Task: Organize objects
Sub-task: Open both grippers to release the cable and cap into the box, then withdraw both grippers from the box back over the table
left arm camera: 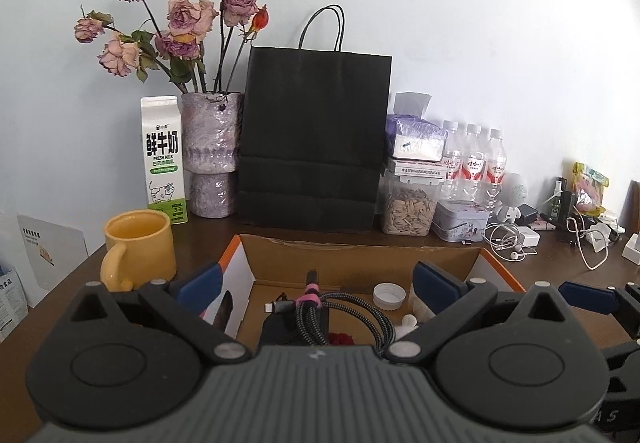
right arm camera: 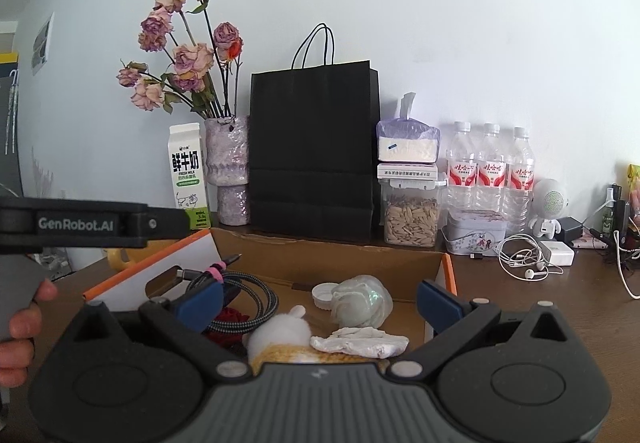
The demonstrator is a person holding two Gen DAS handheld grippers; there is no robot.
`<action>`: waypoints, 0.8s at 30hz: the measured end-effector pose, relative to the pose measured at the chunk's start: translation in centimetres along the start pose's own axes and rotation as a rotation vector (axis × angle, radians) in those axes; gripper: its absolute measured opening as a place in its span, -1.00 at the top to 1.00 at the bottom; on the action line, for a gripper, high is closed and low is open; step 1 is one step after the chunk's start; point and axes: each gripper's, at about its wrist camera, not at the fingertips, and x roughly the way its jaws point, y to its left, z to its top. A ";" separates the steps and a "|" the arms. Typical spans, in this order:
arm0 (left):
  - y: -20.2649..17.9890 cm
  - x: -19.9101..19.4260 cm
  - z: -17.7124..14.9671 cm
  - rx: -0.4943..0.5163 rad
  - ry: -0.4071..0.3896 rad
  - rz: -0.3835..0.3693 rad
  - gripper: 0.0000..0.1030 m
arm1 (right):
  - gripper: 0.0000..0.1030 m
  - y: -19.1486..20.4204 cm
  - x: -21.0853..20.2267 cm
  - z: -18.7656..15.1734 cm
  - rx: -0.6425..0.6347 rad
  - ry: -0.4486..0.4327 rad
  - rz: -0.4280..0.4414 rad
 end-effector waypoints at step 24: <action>5.8 -8.3 -5.6 0.020 0.091 0.087 -1.00 | -1.00 -0.1 -8.0 -4.3 0.007 0.068 -0.045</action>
